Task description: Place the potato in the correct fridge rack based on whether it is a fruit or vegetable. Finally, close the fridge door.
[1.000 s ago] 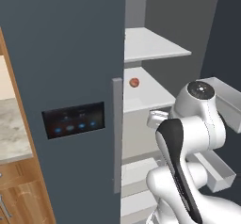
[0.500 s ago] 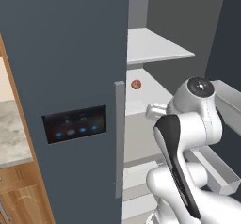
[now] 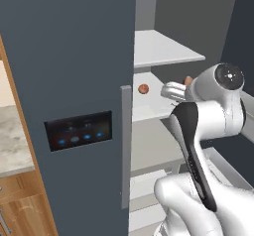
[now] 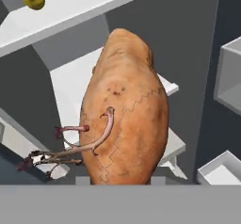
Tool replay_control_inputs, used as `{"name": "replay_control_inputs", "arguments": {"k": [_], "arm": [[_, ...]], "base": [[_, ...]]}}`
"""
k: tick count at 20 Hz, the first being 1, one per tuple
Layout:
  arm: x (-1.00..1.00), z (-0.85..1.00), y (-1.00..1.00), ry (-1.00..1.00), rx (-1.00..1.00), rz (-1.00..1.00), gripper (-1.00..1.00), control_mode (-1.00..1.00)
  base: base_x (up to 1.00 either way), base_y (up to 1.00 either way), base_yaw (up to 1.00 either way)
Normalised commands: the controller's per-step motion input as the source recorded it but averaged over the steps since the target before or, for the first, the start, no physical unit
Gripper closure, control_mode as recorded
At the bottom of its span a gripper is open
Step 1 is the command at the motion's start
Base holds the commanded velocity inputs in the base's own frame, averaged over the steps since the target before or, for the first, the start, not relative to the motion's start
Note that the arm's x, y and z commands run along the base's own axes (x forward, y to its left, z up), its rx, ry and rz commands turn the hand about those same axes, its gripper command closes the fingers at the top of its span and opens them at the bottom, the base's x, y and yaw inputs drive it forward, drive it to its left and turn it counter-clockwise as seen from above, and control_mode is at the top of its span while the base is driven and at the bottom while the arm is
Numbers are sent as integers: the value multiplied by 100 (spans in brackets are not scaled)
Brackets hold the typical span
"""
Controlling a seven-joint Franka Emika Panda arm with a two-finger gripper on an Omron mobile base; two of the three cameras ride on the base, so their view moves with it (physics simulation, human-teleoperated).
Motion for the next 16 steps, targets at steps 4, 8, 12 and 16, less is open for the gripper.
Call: {"name": "replay_control_inputs", "arguments": {"k": [4, 8, 12, 16], "arm": [[10, 96, -29, -5, -3, 0, 100, -100], [6, 97, -9, 19, -1, 0, 100, -100], [0, 24, -7, 10, -3, 6, 100, -100], [25, -16, -9, -12, -13, 33, 100, -100]], "base": [[0, 0, 0], [0, 0, 0], [0, 0, 0], [0, 0, 0]]}}
